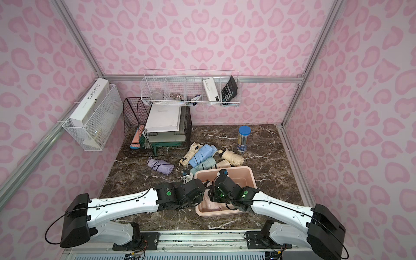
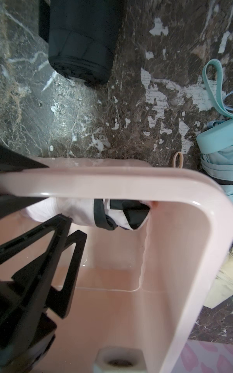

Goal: Put the umbrella into the storage box
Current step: Move the storage box to the center of the board.

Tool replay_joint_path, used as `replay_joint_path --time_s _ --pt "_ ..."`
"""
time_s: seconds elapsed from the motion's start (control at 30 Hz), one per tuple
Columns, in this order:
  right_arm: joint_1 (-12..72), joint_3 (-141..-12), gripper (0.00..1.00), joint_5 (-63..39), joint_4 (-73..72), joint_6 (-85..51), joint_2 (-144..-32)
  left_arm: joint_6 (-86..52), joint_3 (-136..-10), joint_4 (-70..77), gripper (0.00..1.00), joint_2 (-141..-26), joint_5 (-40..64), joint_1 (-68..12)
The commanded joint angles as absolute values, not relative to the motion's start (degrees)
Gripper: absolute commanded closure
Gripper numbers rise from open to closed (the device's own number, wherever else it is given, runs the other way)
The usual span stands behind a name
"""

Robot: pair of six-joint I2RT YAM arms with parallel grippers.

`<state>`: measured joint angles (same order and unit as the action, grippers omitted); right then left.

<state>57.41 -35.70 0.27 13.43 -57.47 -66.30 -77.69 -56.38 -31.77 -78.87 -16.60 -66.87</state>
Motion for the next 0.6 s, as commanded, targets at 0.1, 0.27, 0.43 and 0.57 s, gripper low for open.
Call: replay_joint_path --time_s 0.1,0.27,0.43,0.57 --pt "57.66 -34.09 0.54 0.75 11.65 -56.10 -69.88 -80.21 -55.09 -29.53 0.74 -78.25 -18.01 -66.88" --pt "58.02 -35.54 0.57 -2.31 14.00 -55.73 -74.32 -79.39 -54.70 -31.57 0.58 -74.99 -20.15 -66.96" --pt "58.71 -36.60 0.60 -3.74 16.00 -55.46 -76.01 -75.69 -55.68 -36.09 0.45 -70.33 -25.90 -66.82" --pt "58.69 -37.19 0.72 -4.83 17.46 -56.15 -74.58 -73.97 -55.91 -39.52 0.43 -66.81 -30.12 -66.72"
